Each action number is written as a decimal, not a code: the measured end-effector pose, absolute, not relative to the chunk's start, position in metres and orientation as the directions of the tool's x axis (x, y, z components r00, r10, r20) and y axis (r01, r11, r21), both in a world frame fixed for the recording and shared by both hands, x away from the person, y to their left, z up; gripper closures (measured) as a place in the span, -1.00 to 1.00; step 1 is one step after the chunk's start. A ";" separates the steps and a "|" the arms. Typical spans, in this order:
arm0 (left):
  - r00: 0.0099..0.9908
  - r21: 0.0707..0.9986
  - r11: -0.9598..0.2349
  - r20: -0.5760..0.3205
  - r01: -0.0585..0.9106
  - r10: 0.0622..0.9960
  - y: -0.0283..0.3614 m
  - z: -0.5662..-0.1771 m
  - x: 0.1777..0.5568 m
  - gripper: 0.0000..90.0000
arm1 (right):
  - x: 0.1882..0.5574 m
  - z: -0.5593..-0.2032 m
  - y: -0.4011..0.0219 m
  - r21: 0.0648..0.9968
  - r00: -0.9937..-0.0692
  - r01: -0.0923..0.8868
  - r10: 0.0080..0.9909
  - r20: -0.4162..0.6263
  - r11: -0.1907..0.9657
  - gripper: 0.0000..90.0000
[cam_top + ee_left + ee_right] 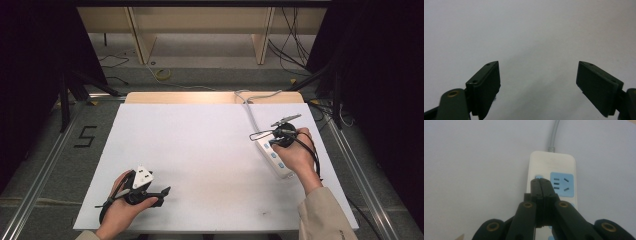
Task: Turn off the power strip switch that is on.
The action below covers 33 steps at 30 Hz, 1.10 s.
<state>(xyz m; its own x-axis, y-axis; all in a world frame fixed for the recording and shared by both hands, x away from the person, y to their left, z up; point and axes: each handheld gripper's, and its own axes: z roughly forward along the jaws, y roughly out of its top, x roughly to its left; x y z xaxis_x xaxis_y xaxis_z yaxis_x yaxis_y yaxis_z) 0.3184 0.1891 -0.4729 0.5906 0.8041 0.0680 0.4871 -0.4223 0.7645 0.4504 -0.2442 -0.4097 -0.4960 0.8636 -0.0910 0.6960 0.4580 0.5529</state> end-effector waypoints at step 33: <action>0.587 0.771 -0.412 0.061 0.486 0.807 0.190 -0.473 0.318 -0.57 | 0.470 -0.420 -0.232 0.519 -0.495 0.714 0.863 -0.100 0.470 1.00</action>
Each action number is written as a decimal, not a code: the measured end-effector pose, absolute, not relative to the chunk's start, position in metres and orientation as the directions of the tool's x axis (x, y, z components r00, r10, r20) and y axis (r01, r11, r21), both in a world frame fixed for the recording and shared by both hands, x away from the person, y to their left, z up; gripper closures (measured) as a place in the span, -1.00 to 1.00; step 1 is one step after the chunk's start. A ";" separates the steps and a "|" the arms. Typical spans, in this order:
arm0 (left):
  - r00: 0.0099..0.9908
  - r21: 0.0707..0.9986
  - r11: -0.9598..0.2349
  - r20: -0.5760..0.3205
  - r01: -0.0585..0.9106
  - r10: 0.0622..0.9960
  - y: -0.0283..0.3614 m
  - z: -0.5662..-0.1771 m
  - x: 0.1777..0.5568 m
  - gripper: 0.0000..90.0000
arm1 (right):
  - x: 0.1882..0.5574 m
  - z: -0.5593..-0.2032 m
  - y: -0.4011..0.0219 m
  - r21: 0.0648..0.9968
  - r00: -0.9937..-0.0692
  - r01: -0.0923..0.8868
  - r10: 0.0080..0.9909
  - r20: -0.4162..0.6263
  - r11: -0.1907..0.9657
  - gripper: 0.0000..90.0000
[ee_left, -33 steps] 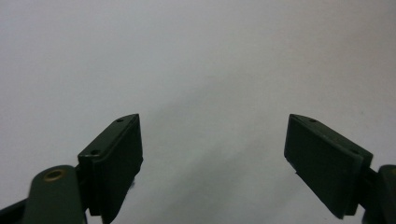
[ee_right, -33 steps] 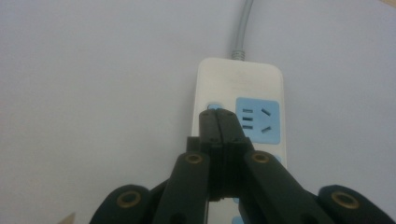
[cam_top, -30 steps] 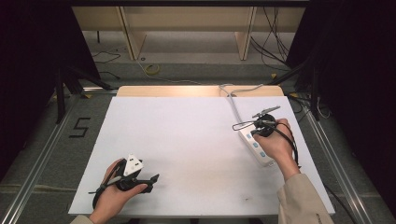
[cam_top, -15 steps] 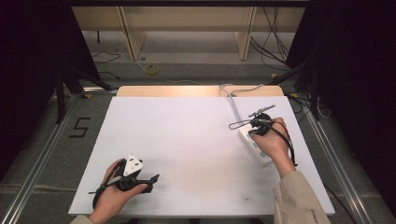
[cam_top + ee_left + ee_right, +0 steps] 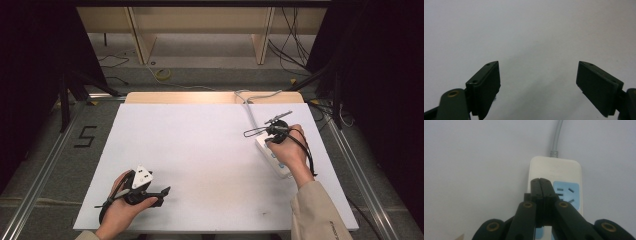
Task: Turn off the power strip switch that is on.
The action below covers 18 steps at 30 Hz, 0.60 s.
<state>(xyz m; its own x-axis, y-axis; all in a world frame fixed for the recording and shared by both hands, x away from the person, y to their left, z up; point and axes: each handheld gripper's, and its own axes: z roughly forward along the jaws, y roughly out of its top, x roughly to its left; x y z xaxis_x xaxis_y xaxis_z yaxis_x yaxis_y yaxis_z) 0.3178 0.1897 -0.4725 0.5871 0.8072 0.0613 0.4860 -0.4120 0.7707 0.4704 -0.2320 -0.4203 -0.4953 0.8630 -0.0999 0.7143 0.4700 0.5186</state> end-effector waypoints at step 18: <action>0.593 0.768 -0.417 0.062 0.485 0.803 0.189 -0.473 0.318 -0.57 | 0.479 -0.428 -0.232 0.502 -0.486 0.728 0.868 -0.102 0.466 1.00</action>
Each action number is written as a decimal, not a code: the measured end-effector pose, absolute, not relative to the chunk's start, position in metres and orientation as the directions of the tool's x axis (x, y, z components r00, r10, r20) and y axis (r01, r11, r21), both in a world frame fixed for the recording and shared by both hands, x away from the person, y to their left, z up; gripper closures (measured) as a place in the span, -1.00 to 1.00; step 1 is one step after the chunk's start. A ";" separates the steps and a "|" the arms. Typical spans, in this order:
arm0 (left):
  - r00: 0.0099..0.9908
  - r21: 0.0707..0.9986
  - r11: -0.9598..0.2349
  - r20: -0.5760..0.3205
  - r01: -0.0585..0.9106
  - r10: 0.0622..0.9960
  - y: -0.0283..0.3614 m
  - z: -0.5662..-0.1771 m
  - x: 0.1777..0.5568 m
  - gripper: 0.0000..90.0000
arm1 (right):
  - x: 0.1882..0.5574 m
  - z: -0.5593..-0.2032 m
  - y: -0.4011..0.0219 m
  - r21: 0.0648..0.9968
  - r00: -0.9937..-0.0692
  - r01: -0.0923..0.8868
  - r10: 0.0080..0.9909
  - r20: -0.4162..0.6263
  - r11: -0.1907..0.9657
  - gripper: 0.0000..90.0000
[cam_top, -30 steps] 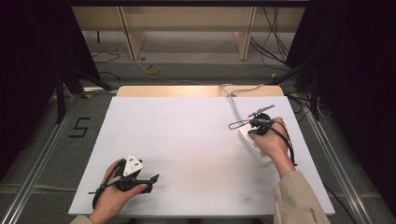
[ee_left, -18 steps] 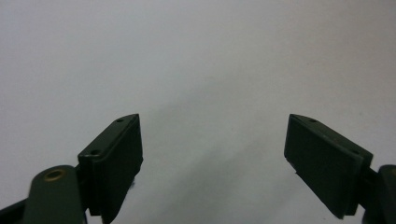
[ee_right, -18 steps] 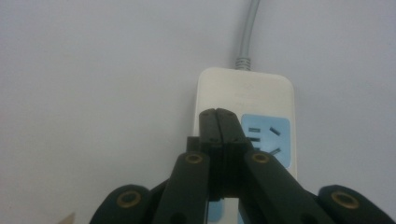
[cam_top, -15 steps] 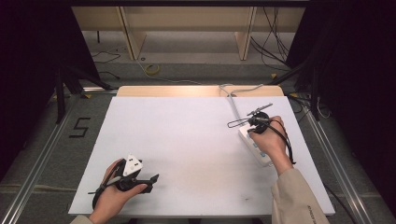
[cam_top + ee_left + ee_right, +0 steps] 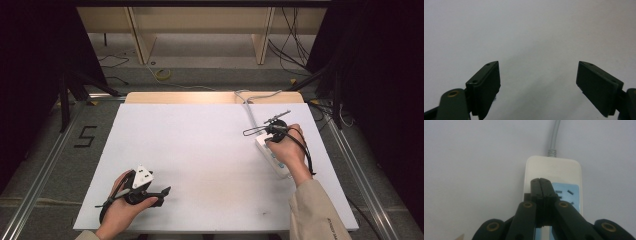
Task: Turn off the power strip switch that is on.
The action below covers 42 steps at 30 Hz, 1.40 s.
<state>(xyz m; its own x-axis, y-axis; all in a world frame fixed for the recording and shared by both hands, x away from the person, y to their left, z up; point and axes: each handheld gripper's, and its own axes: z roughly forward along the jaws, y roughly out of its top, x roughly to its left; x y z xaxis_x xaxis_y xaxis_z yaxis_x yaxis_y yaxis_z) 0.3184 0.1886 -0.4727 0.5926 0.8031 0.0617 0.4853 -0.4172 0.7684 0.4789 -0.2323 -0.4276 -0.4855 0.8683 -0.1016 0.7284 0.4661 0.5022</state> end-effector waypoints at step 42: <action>0.593 0.771 -0.417 0.065 0.480 0.803 0.188 -0.472 0.318 -0.57 | 0.489 -0.435 -0.228 0.441 -0.493 0.753 0.863 -0.113 0.488 1.00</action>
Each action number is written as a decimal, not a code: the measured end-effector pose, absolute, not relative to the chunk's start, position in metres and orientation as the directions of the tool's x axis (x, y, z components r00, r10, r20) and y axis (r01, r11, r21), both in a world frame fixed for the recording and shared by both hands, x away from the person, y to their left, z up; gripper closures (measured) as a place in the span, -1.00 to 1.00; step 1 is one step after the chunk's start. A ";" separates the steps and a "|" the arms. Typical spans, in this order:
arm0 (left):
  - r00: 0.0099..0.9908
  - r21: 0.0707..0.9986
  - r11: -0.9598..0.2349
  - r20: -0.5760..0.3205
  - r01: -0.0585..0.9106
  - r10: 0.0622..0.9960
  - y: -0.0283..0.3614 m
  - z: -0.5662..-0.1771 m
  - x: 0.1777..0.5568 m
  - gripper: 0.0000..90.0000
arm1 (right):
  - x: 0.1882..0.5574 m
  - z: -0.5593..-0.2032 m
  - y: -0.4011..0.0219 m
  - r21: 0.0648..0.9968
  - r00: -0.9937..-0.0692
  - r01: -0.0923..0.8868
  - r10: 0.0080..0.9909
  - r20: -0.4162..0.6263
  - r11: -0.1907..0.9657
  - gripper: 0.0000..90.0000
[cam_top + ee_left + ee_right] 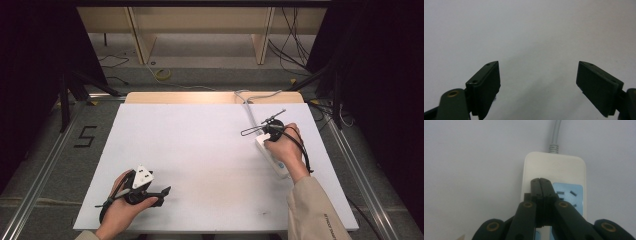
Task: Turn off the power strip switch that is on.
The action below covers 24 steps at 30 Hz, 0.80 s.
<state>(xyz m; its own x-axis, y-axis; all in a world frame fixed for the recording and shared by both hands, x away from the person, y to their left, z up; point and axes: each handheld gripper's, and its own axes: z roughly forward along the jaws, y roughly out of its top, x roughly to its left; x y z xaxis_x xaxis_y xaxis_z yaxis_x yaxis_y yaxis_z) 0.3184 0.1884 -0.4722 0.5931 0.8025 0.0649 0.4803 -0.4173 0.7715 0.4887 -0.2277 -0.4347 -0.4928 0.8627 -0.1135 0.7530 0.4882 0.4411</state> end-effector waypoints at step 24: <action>0.603 0.767 -0.427 0.065 0.479 0.795 0.186 -0.472 0.319 -0.57 | 0.491 -0.435 -0.226 0.425 -0.488 0.762 0.865 -0.118 0.488 1.00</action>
